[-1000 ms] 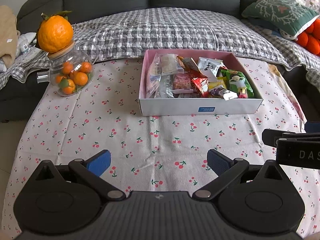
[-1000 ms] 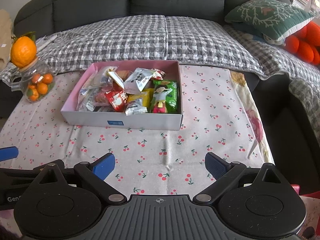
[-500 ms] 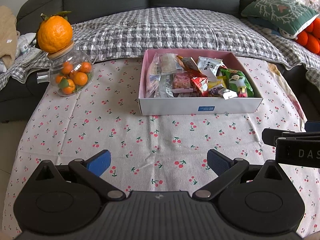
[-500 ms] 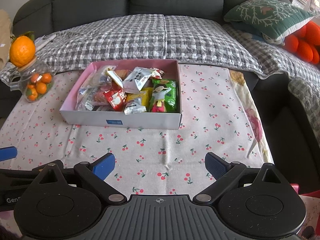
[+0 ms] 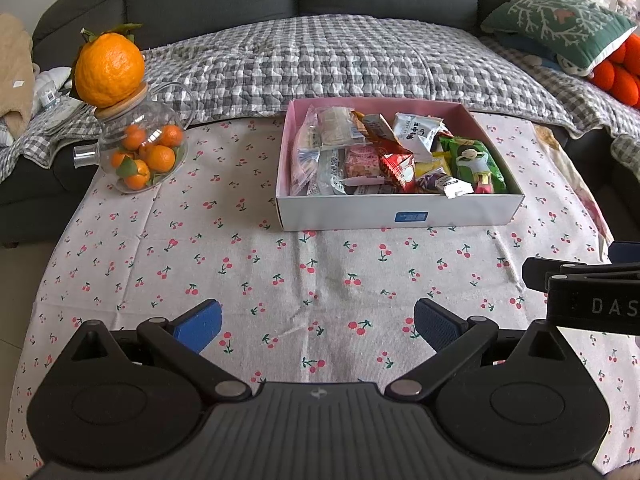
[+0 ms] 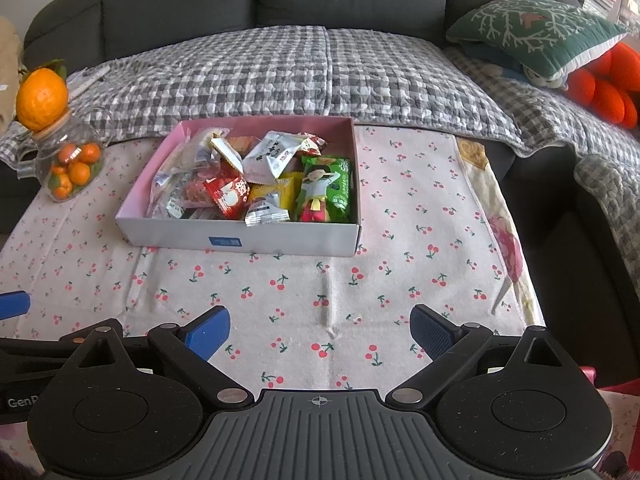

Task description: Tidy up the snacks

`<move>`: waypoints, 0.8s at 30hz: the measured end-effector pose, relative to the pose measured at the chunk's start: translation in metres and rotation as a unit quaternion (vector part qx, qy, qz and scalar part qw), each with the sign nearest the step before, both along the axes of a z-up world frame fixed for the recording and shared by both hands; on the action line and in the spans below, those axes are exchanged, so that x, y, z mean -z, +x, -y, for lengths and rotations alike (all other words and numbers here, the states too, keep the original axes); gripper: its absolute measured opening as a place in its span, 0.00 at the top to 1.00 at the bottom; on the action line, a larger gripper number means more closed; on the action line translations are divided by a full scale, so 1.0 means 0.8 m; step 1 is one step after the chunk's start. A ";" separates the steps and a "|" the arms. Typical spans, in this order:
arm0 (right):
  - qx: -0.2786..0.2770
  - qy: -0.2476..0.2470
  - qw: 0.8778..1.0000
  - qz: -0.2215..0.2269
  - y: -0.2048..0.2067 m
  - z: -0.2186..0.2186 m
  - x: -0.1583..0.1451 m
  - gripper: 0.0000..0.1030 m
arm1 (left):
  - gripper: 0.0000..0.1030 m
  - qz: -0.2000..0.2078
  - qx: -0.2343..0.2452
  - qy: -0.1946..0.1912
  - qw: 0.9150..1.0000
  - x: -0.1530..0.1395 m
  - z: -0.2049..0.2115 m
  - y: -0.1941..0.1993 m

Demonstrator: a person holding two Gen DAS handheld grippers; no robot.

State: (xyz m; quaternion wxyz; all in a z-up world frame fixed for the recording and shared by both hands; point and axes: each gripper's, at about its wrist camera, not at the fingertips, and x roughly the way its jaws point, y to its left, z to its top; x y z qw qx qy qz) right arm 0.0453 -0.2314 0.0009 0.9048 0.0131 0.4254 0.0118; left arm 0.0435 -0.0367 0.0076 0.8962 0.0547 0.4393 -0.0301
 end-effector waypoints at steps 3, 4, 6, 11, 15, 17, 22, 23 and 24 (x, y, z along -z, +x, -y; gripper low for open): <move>-0.001 0.000 1.000 0.000 0.000 0.000 0.000 0.05 | 0.00 0.000 0.000 0.000 1.000 0.000 0.000 0.000; 0.000 0.000 1.000 0.000 0.000 0.000 0.000 0.05 | 0.00 0.000 0.000 0.000 1.000 0.000 0.000 0.000; 0.000 0.000 1.000 0.000 0.000 0.000 0.000 0.05 | 0.00 0.001 0.001 -0.001 1.000 0.000 0.000 -0.001; -0.001 -0.003 1.000 -0.003 0.001 -0.001 0.001 0.05 | 0.00 0.001 0.001 -0.001 1.000 -0.001 0.000 -0.001; -0.002 -0.004 1.000 -0.002 0.000 -0.001 0.002 0.05 | 0.00 0.001 0.001 -0.002 1.000 -0.001 0.000 -0.001; -0.001 -0.003 1.000 -0.003 0.001 -0.001 0.002 0.05 | 0.00 0.001 0.001 -0.002 1.000 -0.001 0.000 -0.002; -0.002 -0.004 1.000 -0.003 0.001 -0.002 0.002 0.05 | 0.01 0.003 0.001 -0.001 1.000 -0.002 0.000 -0.002; -0.002 -0.004 1.000 -0.003 0.001 -0.002 0.002 0.05 | 0.01 0.005 0.001 -0.001 1.000 -0.003 0.000 -0.003; -0.002 -0.005 1.000 -0.003 0.001 -0.002 0.002 0.05 | 0.01 0.005 0.001 0.000 1.000 -0.003 0.000 -0.003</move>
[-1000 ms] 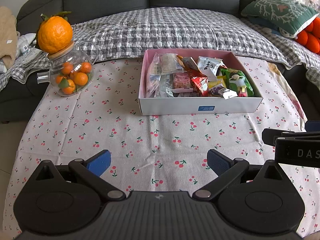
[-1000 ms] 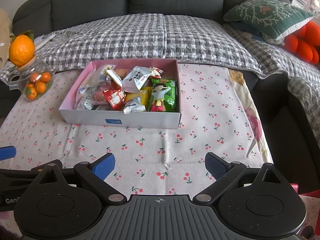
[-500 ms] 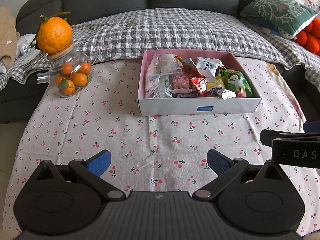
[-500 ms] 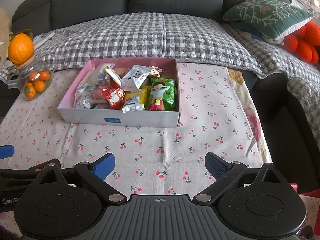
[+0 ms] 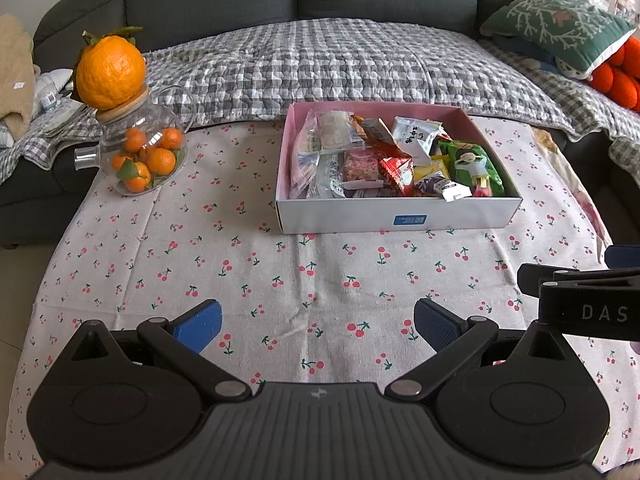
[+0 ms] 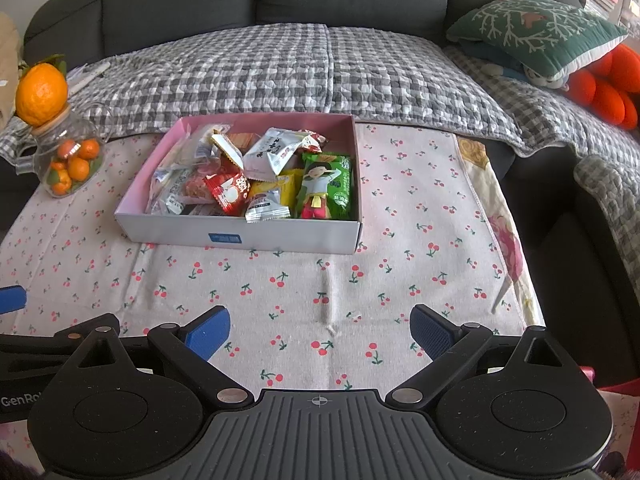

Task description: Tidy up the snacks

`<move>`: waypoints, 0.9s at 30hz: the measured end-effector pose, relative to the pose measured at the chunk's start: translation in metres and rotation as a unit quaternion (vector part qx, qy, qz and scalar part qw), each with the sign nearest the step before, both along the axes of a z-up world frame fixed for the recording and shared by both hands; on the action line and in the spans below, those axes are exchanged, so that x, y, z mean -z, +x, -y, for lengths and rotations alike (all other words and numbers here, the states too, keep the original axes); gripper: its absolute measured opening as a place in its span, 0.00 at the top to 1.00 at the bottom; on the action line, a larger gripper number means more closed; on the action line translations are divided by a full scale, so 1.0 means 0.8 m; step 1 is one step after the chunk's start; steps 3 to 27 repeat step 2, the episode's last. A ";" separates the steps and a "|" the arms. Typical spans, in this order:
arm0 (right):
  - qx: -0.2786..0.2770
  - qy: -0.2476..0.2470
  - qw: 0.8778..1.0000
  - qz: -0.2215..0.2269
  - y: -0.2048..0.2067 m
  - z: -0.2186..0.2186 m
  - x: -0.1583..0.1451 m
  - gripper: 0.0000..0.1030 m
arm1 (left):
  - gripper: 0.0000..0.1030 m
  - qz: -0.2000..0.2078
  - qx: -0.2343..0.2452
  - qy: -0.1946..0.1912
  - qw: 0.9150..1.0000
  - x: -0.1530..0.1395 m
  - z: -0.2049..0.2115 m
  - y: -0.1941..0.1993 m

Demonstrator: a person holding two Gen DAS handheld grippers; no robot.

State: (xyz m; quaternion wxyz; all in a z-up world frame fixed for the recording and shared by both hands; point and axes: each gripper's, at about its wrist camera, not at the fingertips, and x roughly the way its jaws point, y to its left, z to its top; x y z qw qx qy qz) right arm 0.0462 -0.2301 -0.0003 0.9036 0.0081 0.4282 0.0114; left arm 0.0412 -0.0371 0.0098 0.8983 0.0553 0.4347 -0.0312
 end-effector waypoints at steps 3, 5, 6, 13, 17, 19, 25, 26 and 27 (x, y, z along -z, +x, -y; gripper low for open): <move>-0.001 -0.002 1.000 -0.002 0.000 0.000 0.001 0.05 | 0.01 -0.003 0.004 -0.004 1.000 0.000 0.000 0.001; -0.001 -0.002 1.000 -0.002 0.000 0.000 0.001 0.05 | 0.01 -0.003 0.004 -0.004 1.000 0.000 0.000 0.001; -0.001 -0.002 1.000 -0.002 0.000 0.000 0.001 0.05 | 0.01 -0.003 0.004 -0.004 1.000 0.000 0.000 0.001; -0.001 -0.002 1.000 -0.002 0.000 0.000 0.001 0.05 | 0.01 -0.003 0.004 -0.004 1.000 0.000 0.000 0.001; -0.001 -0.002 1.000 -0.002 0.000 0.000 0.001 0.05 | 0.01 -0.003 0.004 -0.004 1.000 0.000 0.000 0.001; -0.001 -0.002 1.000 -0.002 0.000 0.000 0.001 0.05 | 0.01 -0.003 0.004 -0.004 1.000 0.000 0.000 0.001; -0.001 -0.002 1.000 -0.002 0.000 0.000 0.001 0.05 | 0.01 -0.003 0.004 -0.004 1.000 0.000 0.000 0.001; -0.001 -0.002 1.000 -0.002 0.000 0.000 0.001 0.05 | 0.01 -0.003 0.004 -0.004 1.000 0.000 0.000 0.001; -0.001 -0.002 1.000 -0.002 0.000 0.000 0.001 0.05 | 0.01 -0.003 0.004 -0.004 1.000 0.000 0.000 0.001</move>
